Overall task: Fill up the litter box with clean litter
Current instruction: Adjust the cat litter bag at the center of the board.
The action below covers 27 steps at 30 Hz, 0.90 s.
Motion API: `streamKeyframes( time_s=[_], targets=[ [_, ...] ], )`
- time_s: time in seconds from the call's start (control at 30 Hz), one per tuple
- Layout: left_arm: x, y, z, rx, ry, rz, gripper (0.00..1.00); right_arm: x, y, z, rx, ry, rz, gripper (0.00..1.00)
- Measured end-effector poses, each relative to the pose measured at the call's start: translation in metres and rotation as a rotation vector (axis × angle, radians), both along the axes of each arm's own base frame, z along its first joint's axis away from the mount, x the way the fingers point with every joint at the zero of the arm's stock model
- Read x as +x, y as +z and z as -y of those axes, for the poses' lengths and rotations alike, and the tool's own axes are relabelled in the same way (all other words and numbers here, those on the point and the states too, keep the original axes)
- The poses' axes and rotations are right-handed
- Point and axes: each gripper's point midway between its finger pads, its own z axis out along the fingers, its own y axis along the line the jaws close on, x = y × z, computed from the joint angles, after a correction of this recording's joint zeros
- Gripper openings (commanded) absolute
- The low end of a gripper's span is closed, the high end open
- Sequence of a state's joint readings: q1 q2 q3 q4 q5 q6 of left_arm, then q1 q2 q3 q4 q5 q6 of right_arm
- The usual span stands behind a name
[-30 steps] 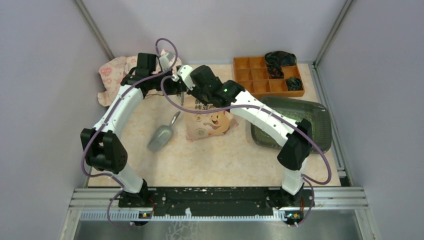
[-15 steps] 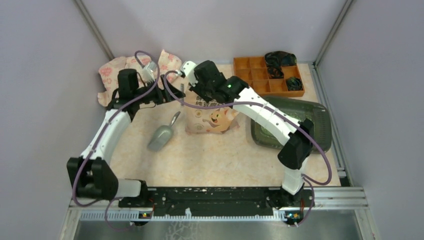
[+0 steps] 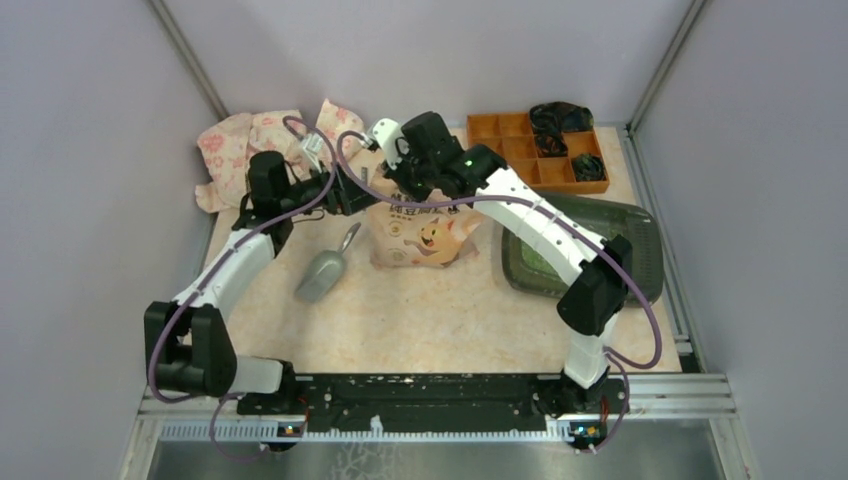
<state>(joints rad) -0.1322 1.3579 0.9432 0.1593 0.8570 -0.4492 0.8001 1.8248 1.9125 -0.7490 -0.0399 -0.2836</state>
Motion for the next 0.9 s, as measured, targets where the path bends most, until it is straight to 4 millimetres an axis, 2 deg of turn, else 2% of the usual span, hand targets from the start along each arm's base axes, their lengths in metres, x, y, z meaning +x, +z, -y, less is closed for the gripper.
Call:
streamKeyframes(
  time_s=[0.03,0.13,0.17,0.27,0.37,0.4,0.43,0.5,0.53,0.6,0.7,0.77,0.83,0.9],
  targets=[
    [0.001,0.001,0.002,0.008,-0.001,0.013,0.93,-0.001,0.0,-0.001,0.005,0.009,-0.005,0.0],
    [-0.005,0.003,0.026,0.022,-0.059,0.053,0.92,-0.006,0.002,-0.004,0.014,0.032,-0.022,0.0],
    [-0.006,0.004,0.032,0.024,-0.074,0.065,0.87,-0.008,0.005,-0.005,0.02,0.042,-0.027,0.0],
    [-0.011,-0.001,0.051,0.034,-0.119,0.085,0.56,-0.013,0.013,-0.01,0.039,0.07,-0.039,0.0],
    [-0.01,-0.01,0.061,0.058,-0.134,0.082,0.03,-0.017,0.021,-0.012,0.056,0.091,-0.053,0.0],
    [-0.008,-0.011,0.063,0.069,-0.139,0.09,0.0,-0.017,0.024,-0.011,0.06,0.09,-0.054,0.0],
    [-0.006,-0.01,0.064,0.073,-0.142,0.092,0.0,-0.016,0.026,-0.012,0.064,0.091,-0.055,0.04],
    [-0.003,-0.005,0.066,0.083,-0.143,0.112,0.0,-0.013,0.029,-0.012,0.071,0.085,-0.052,0.22],
    [-0.002,-0.004,0.066,0.088,-0.14,0.118,0.0,-0.011,0.031,-0.011,0.082,0.078,-0.055,0.27],
    [-0.001,-0.005,0.065,0.101,-0.136,0.121,0.0,-0.008,0.036,-0.009,0.107,0.063,-0.065,0.32],
    [-0.002,-0.012,0.062,0.126,-0.129,0.101,0.0,0.0,0.048,-0.001,0.184,0.029,-0.09,0.34],
    [-0.003,-0.014,0.062,0.134,-0.131,0.099,0.0,0.012,0.055,0.022,0.24,-0.045,-0.11,0.35],
    [-0.003,-0.015,0.061,0.136,-0.133,0.104,0.0,0.026,0.061,0.061,0.284,-0.161,-0.127,0.32],
    [-0.005,-0.015,0.062,0.132,-0.14,0.109,0.0,0.039,0.067,0.1,0.312,-0.278,-0.124,0.23]
  ],
)
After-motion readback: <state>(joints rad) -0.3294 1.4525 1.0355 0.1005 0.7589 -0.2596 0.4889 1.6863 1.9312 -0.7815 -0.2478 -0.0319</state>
